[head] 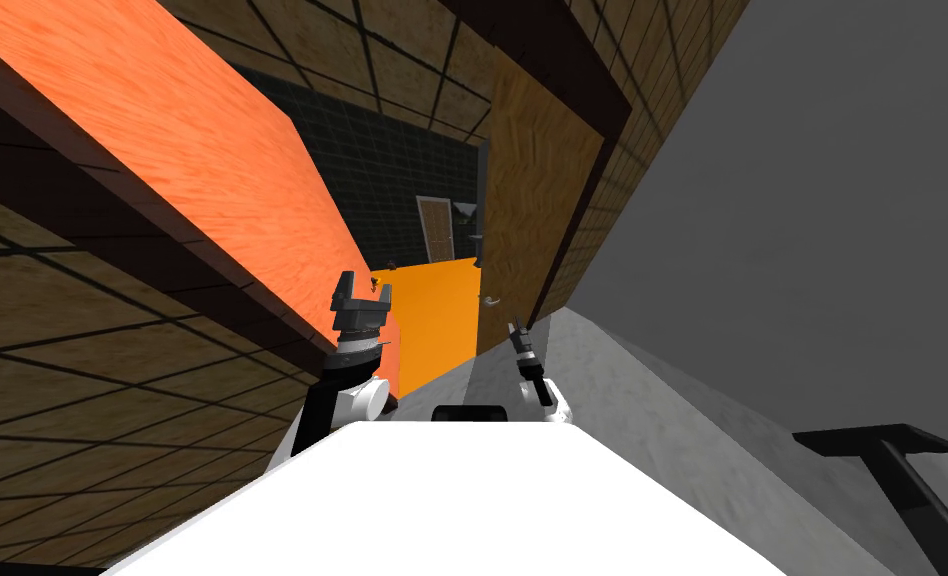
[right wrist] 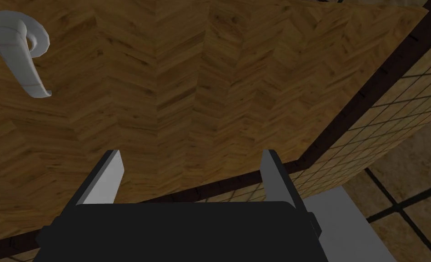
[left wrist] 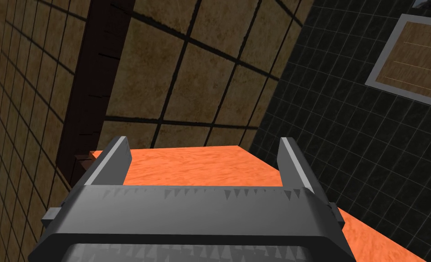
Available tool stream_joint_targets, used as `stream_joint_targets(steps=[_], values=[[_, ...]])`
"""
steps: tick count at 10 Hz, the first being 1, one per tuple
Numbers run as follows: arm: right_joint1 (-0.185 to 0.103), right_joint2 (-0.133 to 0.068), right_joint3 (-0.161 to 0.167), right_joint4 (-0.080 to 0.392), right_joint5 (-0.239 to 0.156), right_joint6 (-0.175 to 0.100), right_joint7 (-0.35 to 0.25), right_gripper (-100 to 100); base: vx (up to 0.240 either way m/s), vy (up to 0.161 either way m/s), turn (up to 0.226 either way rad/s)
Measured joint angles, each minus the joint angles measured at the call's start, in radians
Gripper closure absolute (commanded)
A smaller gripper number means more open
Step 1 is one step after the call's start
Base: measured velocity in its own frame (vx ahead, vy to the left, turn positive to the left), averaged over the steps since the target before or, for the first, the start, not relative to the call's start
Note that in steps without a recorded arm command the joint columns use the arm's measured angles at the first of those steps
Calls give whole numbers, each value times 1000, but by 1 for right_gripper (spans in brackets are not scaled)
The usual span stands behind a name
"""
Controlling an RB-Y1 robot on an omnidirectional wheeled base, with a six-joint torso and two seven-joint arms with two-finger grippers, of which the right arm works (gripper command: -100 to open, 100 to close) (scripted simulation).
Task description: Push the door open
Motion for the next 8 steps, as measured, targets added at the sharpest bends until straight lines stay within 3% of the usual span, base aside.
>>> stream_joint_targets(steps=[8], values=[[-69, -6, 16, 176, 29, -28, -17, -100, 43, -51, 33]])
